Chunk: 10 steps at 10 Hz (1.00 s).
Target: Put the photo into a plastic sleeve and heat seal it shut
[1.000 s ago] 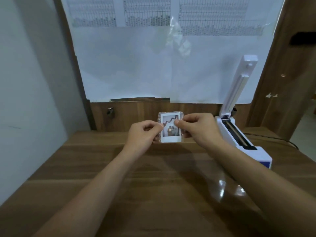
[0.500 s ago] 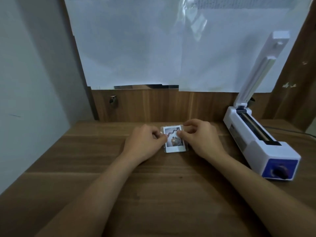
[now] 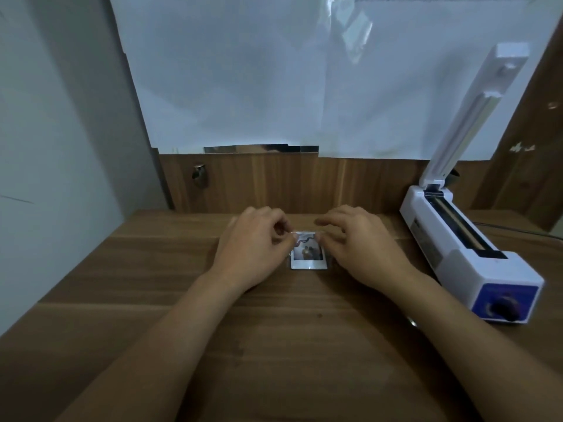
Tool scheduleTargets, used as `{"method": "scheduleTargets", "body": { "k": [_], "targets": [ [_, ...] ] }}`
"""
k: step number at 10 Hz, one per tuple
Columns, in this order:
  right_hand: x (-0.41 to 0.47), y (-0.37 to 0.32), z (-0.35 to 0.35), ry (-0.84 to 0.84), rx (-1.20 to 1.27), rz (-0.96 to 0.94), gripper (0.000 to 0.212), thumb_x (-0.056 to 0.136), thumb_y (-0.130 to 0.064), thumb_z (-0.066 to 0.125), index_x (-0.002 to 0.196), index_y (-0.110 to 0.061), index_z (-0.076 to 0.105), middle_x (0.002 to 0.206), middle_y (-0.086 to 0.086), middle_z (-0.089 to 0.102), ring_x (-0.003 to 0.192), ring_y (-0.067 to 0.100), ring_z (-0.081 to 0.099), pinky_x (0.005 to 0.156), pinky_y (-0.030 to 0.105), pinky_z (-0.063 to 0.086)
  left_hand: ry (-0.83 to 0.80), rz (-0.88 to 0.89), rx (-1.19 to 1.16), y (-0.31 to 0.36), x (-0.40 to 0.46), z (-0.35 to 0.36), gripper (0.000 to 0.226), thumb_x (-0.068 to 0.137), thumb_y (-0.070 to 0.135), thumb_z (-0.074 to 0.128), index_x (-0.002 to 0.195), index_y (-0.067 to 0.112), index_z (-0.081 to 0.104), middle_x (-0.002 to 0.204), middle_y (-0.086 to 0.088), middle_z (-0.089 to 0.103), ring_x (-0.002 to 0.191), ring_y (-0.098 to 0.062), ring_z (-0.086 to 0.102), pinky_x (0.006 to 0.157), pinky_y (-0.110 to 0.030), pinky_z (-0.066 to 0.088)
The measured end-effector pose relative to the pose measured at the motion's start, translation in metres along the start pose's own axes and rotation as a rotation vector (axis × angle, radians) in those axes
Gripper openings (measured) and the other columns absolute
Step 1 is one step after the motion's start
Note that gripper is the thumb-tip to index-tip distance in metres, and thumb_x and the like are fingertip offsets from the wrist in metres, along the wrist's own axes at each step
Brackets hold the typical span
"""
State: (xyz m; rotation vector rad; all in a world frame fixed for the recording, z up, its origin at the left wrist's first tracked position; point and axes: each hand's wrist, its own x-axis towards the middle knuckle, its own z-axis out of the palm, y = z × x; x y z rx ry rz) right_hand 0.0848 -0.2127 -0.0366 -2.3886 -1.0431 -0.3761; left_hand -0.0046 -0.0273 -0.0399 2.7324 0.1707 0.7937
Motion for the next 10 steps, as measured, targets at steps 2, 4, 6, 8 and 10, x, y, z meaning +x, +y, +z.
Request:
{"method": "scheduleTargets", "body": {
  "k": [2, 4, 6, 8, 10],
  "targets": [
    [-0.005, 0.001, 0.000, -0.149, -0.038, -0.083, 0.031, 0.097, -0.047, 0.062, 0.117, -0.027, 0.074, 0.101, -0.011, 0.070, 0.106, 0.014, 0.057, 0.090, 0.040, 0.052, -0.166, 0.136, 0.107, -0.004, -0.001, 0.005, 0.045, 0.093, 0.057, 0.054, 0.130, 0.034, 0.067, 0.132, 0.017, 0.068, 0.131, -0.010, 0.050, 0.107, -0.040, 0.034],
    [-0.007, 0.003, -0.001, -0.203, -0.113, -0.094, 0.046, 0.099, -0.050, 0.056, 0.138, -0.026, 0.065, 0.138, -0.010, 0.065, 0.124, 0.016, 0.051, 0.100, 0.041, 0.050, -0.276, 0.103, 0.143, -0.011, -0.004, 0.003, 0.054, 0.094, 0.066, 0.043, 0.137, 0.040, 0.062, 0.142, 0.022, 0.062, 0.142, -0.010, 0.041, 0.117, -0.049, 0.026],
    [-0.009, 0.003, -0.001, -0.212, -0.109, -0.079, 0.049, 0.099, -0.048, 0.055, 0.142, -0.025, 0.062, 0.143, -0.009, 0.062, 0.125, 0.015, 0.049, 0.102, 0.039, 0.048, -0.255, 0.116, 0.125, -0.010, -0.004, 0.005, 0.057, 0.090, 0.067, 0.045, 0.136, 0.038, 0.062, 0.141, 0.020, 0.062, 0.138, -0.010, 0.043, 0.114, -0.044, 0.028],
    [-0.008, 0.002, -0.001, -0.146, -0.003, -0.062, 0.046, 0.098, -0.042, 0.059, 0.141, -0.024, 0.063, 0.140, -0.006, 0.064, 0.131, 0.014, 0.049, 0.107, 0.039, 0.046, -0.193, 0.139, 0.043, -0.006, -0.003, 0.003, 0.051, 0.092, 0.058, 0.058, 0.135, 0.034, 0.065, 0.135, 0.015, 0.067, 0.132, -0.011, 0.050, 0.111, -0.037, 0.034],
    [-0.007, -0.009, -0.006, 0.074, 0.385, 0.054, 0.024, 0.102, -0.044, 0.054, 0.096, -0.031, 0.072, 0.084, -0.012, 0.069, 0.077, -0.002, 0.064, 0.064, 0.015, 0.051, -0.059, -0.072, -0.534, 0.013, -0.002, -0.006, 0.026, 0.098, 0.049, 0.058, 0.109, 0.032, 0.075, 0.104, 0.018, 0.075, 0.101, 0.003, 0.065, 0.085, -0.022, 0.051]
  ]
}}
